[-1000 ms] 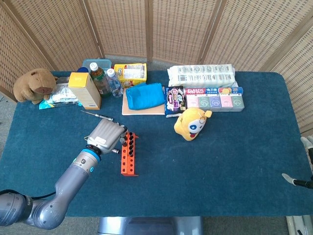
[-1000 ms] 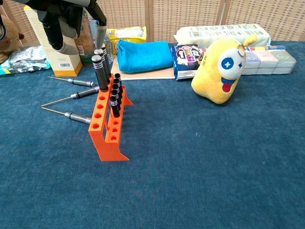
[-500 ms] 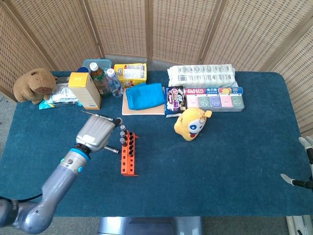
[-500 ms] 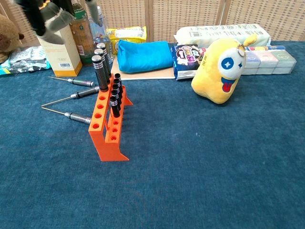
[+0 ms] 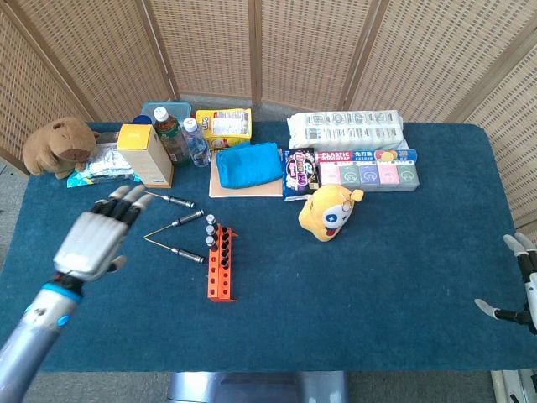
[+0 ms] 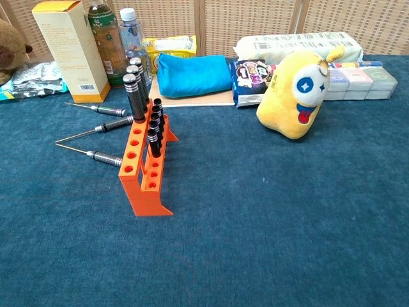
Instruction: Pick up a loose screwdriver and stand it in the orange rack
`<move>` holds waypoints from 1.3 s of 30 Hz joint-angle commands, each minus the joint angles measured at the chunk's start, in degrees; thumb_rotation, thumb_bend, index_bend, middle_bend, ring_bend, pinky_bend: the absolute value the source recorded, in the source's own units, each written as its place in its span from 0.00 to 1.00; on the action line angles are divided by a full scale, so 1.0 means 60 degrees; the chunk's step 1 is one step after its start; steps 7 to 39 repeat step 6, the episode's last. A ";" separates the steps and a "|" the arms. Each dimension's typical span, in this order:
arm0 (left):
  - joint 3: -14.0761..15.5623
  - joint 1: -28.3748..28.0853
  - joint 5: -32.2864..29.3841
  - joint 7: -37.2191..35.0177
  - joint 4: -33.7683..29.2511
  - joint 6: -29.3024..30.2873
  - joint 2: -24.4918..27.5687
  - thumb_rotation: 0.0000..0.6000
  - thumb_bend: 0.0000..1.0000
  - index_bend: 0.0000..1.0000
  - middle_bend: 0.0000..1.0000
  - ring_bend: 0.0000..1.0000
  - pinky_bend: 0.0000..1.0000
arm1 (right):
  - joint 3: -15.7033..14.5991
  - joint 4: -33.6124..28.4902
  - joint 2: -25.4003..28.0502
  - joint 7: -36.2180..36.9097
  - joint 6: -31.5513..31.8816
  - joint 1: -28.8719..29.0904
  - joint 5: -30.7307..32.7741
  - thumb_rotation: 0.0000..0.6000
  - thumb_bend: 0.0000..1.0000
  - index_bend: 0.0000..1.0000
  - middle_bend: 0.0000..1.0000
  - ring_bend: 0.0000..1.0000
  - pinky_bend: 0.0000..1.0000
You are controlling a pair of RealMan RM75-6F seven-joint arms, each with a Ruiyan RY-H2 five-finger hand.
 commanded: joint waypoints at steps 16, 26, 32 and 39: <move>0.1790 0.4108 0.3439 -0.2544 0.2573 0.2841 -0.0424 1.00 0.12 0.00 0.00 0.00 0.22 | -0.0108 -0.0080 0.0037 0.0001 0.0268 -0.0125 -0.0275 1.00 0.00 0.00 0.00 0.00 0.00; 0.1790 0.4108 0.3439 -0.2544 0.2573 0.2841 -0.0424 1.00 0.12 0.00 0.00 0.00 0.22 | -0.0108 -0.0080 0.0037 0.0001 0.0268 -0.0125 -0.0275 1.00 0.00 0.00 0.00 0.00 0.00; 0.1790 0.4108 0.3439 -0.2544 0.2573 0.2841 -0.0424 1.00 0.12 0.00 0.00 0.00 0.22 | -0.0108 -0.0080 0.0037 0.0001 0.0268 -0.0125 -0.0275 1.00 0.00 0.00 0.00 0.00 0.00; 0.1790 0.4108 0.3439 -0.2544 0.2573 0.2841 -0.0424 1.00 0.12 0.00 0.00 0.00 0.22 | -0.0108 -0.0080 0.0037 0.0001 0.0268 -0.0125 -0.0275 1.00 0.00 0.00 0.00 0.00 0.00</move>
